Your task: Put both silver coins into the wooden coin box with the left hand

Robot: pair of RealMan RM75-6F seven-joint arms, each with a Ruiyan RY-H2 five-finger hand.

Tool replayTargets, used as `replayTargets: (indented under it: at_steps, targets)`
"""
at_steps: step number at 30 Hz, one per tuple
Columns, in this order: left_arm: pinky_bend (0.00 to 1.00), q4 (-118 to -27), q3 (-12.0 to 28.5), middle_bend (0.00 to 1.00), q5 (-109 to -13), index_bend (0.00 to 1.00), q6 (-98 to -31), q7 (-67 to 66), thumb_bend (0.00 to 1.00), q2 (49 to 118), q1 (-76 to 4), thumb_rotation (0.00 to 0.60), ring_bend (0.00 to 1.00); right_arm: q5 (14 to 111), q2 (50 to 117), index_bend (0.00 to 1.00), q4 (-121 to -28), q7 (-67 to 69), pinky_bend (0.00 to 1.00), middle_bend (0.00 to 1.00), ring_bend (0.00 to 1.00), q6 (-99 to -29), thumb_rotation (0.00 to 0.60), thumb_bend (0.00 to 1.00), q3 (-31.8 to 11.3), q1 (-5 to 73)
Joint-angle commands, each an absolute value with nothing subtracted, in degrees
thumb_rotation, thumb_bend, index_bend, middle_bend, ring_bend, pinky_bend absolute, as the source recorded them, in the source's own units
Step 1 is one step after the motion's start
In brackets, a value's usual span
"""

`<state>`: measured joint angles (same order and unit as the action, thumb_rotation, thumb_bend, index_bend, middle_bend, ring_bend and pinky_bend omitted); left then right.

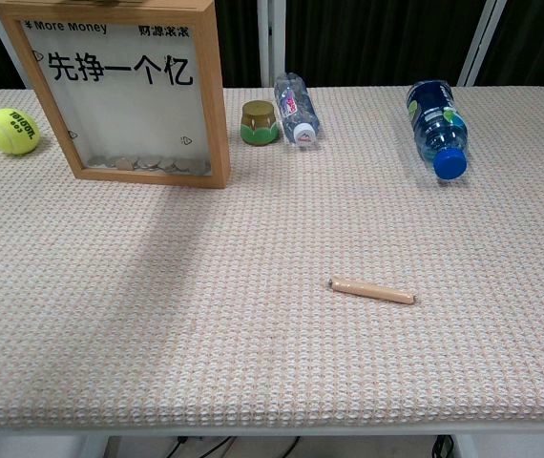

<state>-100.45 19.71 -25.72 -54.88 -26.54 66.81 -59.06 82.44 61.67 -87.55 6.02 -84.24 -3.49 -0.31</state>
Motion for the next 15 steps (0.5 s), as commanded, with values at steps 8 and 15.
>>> replayTargets:
  at_steps: [8, 15]
  targets:
    - [0.14, -100.31, 18.82, 0.31, -24.61, 0.70, -54.39, -25.29, 0.53, 66.47, -59.28, 0.600, 0.10, 82.44, 61.72, 0.00, -87.80, 5.60, 0.00, 0.00, 0.00, -84.16, 0.600, 0.29, -3.45, -0.25]
    - [0.14, -99.69, 18.25, 0.30, -25.04, 0.65, -53.48, -23.92, 0.53, 66.47, -59.19, 0.600, 0.10, 82.27, 61.58, 0.00, -87.94, 5.44, 0.00, 0.00, 0.00, -84.27, 0.600, 0.29, -3.50, -0.34]
